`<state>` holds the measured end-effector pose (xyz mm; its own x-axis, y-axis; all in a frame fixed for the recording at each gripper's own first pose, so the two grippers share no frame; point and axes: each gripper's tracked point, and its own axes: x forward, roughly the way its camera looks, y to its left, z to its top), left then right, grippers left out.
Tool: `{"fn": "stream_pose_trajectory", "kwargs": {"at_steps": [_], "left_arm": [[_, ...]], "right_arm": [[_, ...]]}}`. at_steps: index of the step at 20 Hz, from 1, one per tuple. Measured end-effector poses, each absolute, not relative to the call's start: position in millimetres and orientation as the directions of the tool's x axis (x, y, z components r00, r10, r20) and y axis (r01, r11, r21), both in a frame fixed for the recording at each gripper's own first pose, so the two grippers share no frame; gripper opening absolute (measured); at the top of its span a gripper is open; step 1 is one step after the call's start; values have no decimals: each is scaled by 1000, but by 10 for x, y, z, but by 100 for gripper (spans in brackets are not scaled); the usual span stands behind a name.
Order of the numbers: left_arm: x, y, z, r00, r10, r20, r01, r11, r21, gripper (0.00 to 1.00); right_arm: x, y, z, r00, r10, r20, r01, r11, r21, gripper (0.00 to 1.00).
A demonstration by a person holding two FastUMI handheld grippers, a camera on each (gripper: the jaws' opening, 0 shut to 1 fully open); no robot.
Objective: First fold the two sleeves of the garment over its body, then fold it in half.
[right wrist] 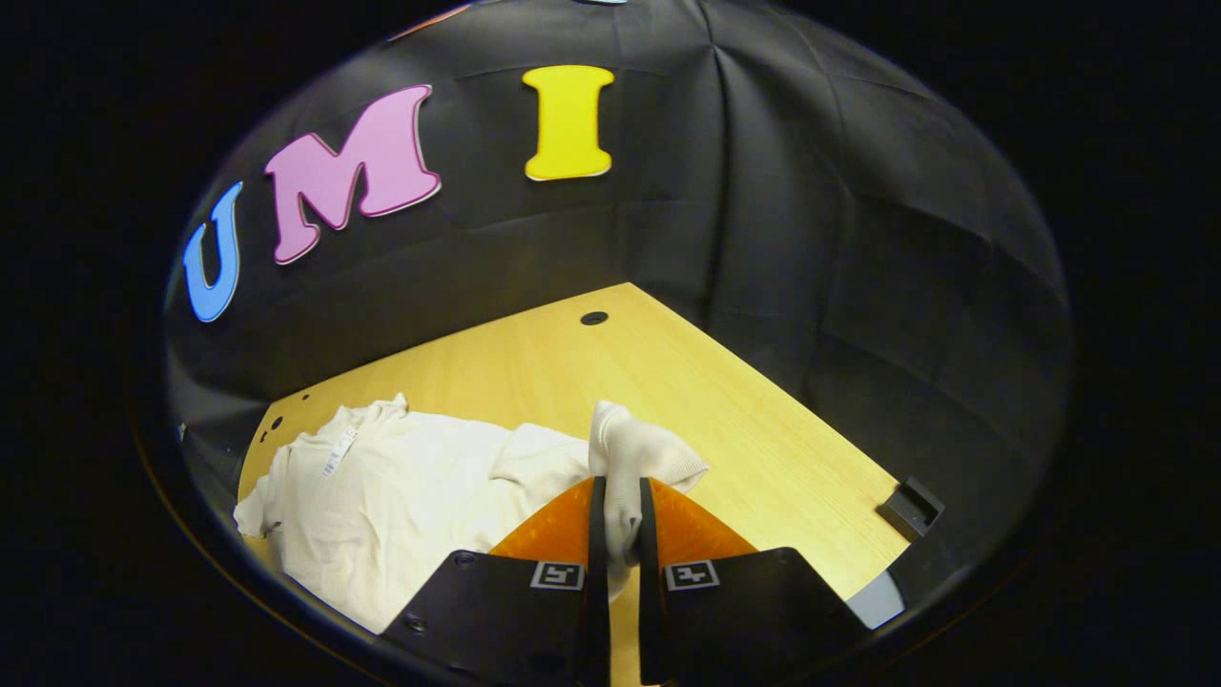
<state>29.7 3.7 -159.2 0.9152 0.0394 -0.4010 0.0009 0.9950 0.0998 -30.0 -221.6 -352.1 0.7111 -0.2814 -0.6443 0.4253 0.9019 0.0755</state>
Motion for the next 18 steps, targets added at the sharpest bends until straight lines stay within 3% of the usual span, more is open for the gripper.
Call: {"fn": "stream_pose_trajectory", "kwargs": {"at_steps": [9,18], "left_arm": [[35,965,-1644,911,115,-396,-75,991,113,95],[-28,1853,-1833,887,195,-419,-167,980,103,95]], "right_arm": [[453,-941,-3187,799,-153,-581,290,945,150,16],[784,247,-3685,765,-51,-642,197,968,157,16]]}}
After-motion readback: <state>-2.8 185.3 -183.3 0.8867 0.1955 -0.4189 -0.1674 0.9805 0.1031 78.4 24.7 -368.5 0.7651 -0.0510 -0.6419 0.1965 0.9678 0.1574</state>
